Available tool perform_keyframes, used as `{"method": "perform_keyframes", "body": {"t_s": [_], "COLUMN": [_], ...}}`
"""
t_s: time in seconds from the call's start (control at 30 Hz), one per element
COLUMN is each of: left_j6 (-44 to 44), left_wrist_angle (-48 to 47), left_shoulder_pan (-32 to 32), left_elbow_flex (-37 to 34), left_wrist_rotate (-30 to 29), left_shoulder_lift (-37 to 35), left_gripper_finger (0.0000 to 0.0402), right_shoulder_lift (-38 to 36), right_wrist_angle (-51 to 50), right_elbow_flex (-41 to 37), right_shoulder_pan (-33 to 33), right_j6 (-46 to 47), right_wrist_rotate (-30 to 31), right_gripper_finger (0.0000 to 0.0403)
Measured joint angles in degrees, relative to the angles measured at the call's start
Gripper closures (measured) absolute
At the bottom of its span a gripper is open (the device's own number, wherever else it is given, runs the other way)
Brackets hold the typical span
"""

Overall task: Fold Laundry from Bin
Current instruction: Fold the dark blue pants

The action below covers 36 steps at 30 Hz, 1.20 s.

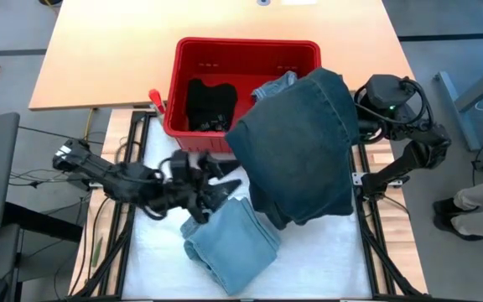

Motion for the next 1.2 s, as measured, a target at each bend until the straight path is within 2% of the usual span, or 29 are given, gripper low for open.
{"method": "perform_keyframes", "body": {"t_s": [0.07, 0.2, 0.37, 0.7, 0.8, 1.2], "left_j6": [0.1, 2.5, 3.5, 3.5, 1.8, -10.8], "left_wrist_angle": [2.0, 2.7, 1.4, -2.1, -2.1, -3.4], "left_shoulder_pan": [0.8, 0.9, 1.3, 1.6, 1.7, 5.2], "left_elbow_flex": [0.3, 3.5, 7.5, 9.9, 9.9, 9.9], "left_wrist_rotate": [2.7, 3.5, 8.7, 1.5, 0.2, 7.7], "left_shoulder_lift": [1.9, 3.6, 4.7, 4.6, 4.6, 4.6], "left_gripper_finger": [0.0100, 0.0100, 0.0100, 0.0100, 0.0100, 0.0100], "right_shoulder_lift": [0.0, 0.0, 0.0, 0.0, 0.0, 0.6], "right_wrist_angle": [0.0, 0.0, -0.1, -0.1, -0.9, -3.5], "right_elbow_flex": [0.0, 0.0, 0.0, 0.0, 0.0, 0.0], "right_shoulder_pan": [0.0, 0.0, 0.0, 0.0, 0.1, 0.2], "right_j6": [0.0, 0.0, 0.0, 0.2, 0.2, 0.8], "right_wrist_rotate": [0.0, 0.0, 0.0, 0.0, 0.1, 1.9], "right_gripper_finger": [0.0384, 0.0384, 0.0384, 0.0384, 0.0384, 0.0384]}}
